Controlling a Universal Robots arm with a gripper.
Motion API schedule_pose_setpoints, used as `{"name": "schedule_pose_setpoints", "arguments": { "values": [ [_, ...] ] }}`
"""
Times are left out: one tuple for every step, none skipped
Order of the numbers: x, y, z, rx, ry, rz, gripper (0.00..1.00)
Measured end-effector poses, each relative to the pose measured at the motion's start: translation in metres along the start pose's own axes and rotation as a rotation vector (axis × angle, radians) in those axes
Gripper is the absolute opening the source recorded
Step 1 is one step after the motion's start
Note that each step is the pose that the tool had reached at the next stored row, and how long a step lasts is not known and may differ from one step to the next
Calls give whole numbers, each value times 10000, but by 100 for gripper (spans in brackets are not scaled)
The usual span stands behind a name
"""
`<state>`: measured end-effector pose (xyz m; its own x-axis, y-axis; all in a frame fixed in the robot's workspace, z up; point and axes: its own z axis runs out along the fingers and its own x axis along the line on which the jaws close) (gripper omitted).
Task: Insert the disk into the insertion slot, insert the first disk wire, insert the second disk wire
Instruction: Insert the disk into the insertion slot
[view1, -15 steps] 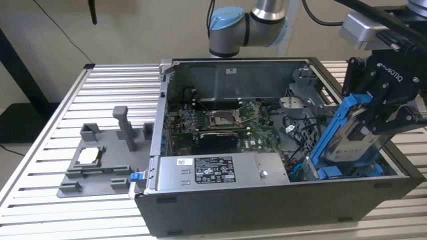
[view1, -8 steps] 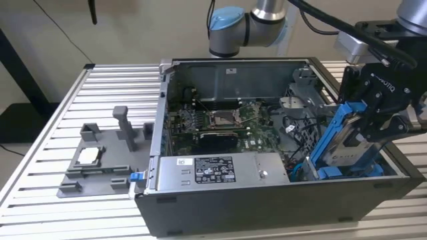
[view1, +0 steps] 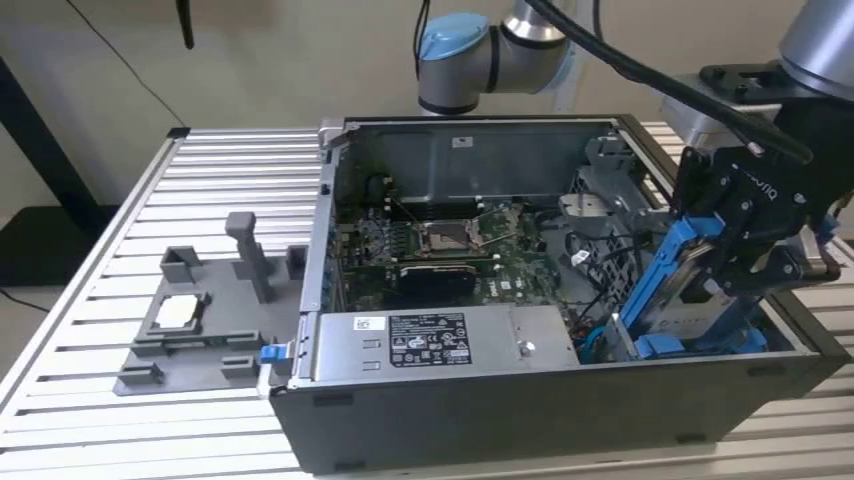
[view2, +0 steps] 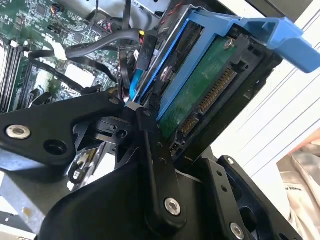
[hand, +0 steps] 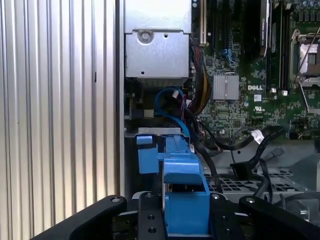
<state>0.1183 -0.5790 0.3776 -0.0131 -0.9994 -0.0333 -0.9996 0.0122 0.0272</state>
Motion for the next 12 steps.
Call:
{"name": "schedule_pose_setpoints", "arguments": {
  "values": [
    [1, 0, 15, 0, 0, 0, 32],
    [1, 0, 26, 1, 0, 2, 32],
    [1, 0, 34, 0, 2, 2, 32],
    [1, 0, 43, 1, 2, 2, 32],
    [2, 0, 50, 0, 2, 2, 32],
    [2, -1, 57, 0, 0, 1, 32],
    [2, -2, 63, 0, 2, 0, 32],
    [2, -2, 68, 0, 2, 0, 32],
    [2, -2, 72, 0, 2, 0, 32],
    [3, -2, 73, 0, 1, 0, 32],
    [3, -2, 72, 0, 5, 0, 32],
    [3, -2, 73, 0, 3, 0, 34]
  ]
}}
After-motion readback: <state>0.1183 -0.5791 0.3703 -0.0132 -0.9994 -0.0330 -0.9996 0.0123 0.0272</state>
